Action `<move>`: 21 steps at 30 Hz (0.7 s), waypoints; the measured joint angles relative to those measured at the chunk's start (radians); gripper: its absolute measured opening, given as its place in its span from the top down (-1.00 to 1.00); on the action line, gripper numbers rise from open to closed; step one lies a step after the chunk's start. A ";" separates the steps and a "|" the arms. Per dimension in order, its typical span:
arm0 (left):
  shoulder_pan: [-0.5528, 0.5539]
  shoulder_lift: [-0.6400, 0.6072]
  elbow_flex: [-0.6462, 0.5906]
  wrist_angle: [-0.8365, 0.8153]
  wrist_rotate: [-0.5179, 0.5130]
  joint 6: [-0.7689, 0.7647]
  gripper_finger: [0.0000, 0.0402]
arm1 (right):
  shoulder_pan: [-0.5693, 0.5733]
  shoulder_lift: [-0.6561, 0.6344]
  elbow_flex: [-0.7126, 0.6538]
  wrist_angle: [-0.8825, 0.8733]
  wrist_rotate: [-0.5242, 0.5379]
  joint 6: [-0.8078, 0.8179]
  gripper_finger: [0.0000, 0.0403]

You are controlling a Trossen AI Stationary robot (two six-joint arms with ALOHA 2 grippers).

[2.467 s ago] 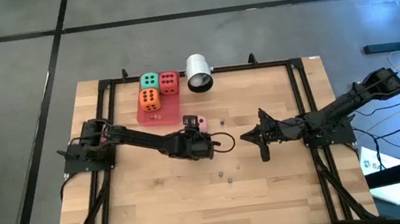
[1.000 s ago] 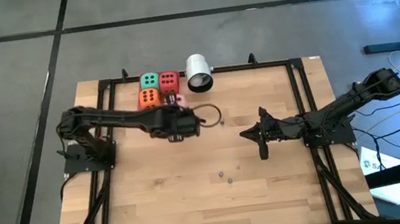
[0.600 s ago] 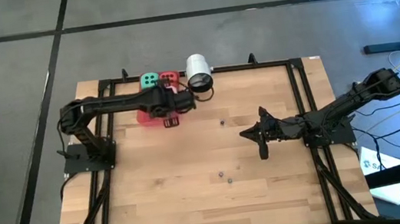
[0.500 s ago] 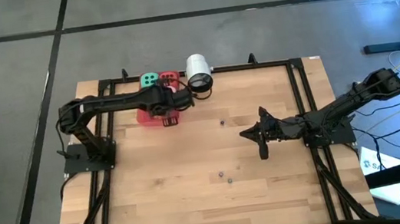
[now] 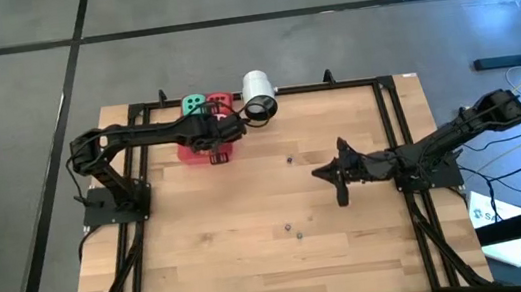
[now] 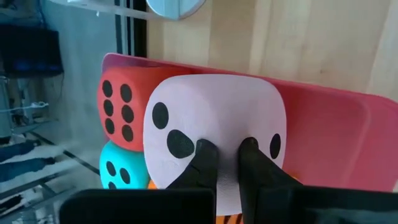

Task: Pick & Place Dice
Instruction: Put the big pink dice into the red bin

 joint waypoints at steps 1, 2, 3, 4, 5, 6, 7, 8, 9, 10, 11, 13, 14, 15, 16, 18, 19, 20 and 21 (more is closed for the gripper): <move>0.004 0.000 0.000 0.008 0.000 0.008 0.96 | -0.005 0.000 0.000 0.000 0.000 0.000 0.90; 0.005 0.000 0.000 0.017 0.004 0.014 0.96 | -0.009 0.000 0.000 0.000 0.000 0.000 0.90; 0.006 0.000 0.000 0.026 0.006 0.020 0.96 | -0.013 0.000 0.000 0.001 -0.001 0.000 0.90; 0.006 0.000 0.000 0.036 0.004 0.028 0.97 | -0.016 0.000 0.000 0.001 -0.003 0.000 0.90; 0.006 0.000 0.000 0.042 0.001 0.036 0.97 | -0.019 0.000 0.000 0.001 -0.004 0.000 0.90; 0.006 0.000 0.000 0.045 -0.001 0.045 0.98 | -0.021 0.000 0.000 0.001 -0.005 0.000 0.90; 0.009 0.000 0.000 0.046 -0.001 0.050 0.98 | -0.023 0.000 0.000 0.002 -0.006 0.000 0.90; 0.012 0.001 0.000 0.046 0.001 0.054 0.99 | -0.026 0.000 0.000 0.002 -0.008 0.000 0.90; 0.015 0.005 0.000 0.047 0.008 0.055 0.99 | -0.028 0.000 0.000 0.003 -0.008 0.000 0.90; 0.018 0.010 0.000 0.049 0.011 0.055 0.99 | -0.030 0.000 0.000 0.003 -0.009 0.000 0.90; 0.023 0.013 -0.001 0.051 0.014 0.055 0.99 | -0.032 0.000 0.000 0.003 -0.009 0.001 0.90; 0.033 0.013 -0.028 0.092 0.016 0.067 0.99 | -0.035 0.000 0.000 0.003 -0.008 0.001 0.90; 0.037 0.013 -0.051 0.132 0.016 0.077 0.99 | -0.035 0.000 0.000 0.003 -0.009 0.001 0.90; 0.040 0.013 -0.074 0.167 0.015 0.086 0.99 | -0.035 0.000 0.000 0.003 -0.009 0.001 0.90; 0.044 0.013 -0.096 0.189 0.012 0.090 0.99 | -0.035 0.000 0.000 0.003 -0.009 0.001 0.90; 0.046 0.013 -0.130 0.223 -0.017 0.092 0.99 | -0.035 0.000 0.000 0.003 -0.011 0.006 0.90; 0.046 0.013 -0.142 0.234 -0.024 0.093 0.99 | -0.035 0.000 0.000 0.003 -0.011 0.006 0.90; 0.045 0.013 -0.147 0.236 -0.029 0.093 0.99 | -0.035 0.000 0.000 0.003 -0.011 0.006 0.90; 0.045 0.013 -0.148 0.237 -0.029 0.092 0.99 | -0.035 0.000 0.000 0.003 -0.011 0.006 0.90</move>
